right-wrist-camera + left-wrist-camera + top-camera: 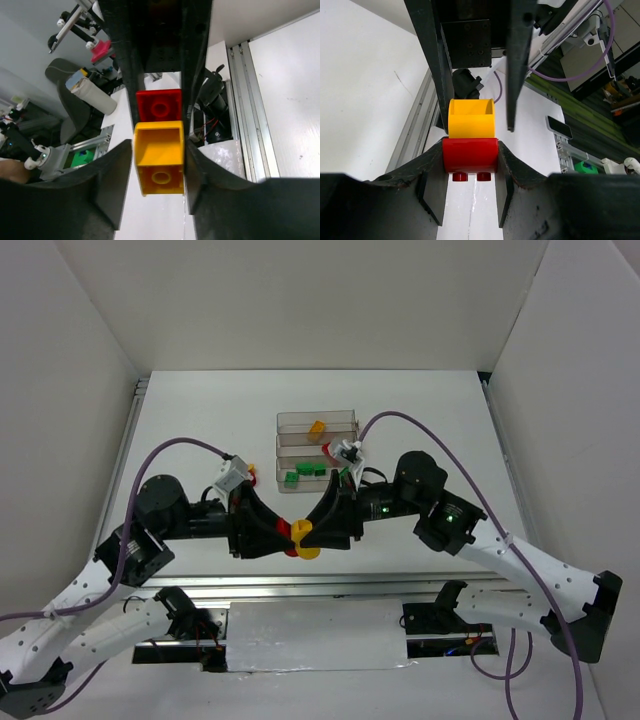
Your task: Sort the legos into containers by color
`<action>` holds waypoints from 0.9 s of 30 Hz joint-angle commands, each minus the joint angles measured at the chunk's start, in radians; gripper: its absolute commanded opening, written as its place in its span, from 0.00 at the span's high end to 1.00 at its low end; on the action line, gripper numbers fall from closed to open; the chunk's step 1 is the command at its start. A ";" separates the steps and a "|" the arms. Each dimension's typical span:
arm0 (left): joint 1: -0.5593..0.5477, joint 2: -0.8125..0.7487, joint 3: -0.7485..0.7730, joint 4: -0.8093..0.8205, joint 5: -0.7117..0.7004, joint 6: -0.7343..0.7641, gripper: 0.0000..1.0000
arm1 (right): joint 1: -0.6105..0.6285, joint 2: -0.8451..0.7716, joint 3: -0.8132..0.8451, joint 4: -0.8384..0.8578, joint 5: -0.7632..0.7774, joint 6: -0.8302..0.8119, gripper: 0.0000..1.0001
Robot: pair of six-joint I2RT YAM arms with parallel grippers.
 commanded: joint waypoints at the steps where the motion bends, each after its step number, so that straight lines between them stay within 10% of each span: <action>1: 0.005 -0.010 0.026 0.060 -0.023 0.017 1.00 | 0.004 0.031 -0.001 0.056 -0.057 0.003 0.51; 6: 0.005 -0.001 0.038 0.060 -0.023 0.017 1.00 | 0.004 0.040 -0.018 0.076 -0.044 -0.009 1.00; 22: 0.005 -0.067 0.046 -0.130 -0.024 0.138 1.00 | -0.427 0.212 -0.029 0.173 -0.314 -0.040 1.00; 27: 0.005 -0.068 0.059 -0.319 -0.318 0.164 1.00 | -0.446 0.436 0.256 -0.161 0.345 -0.086 1.00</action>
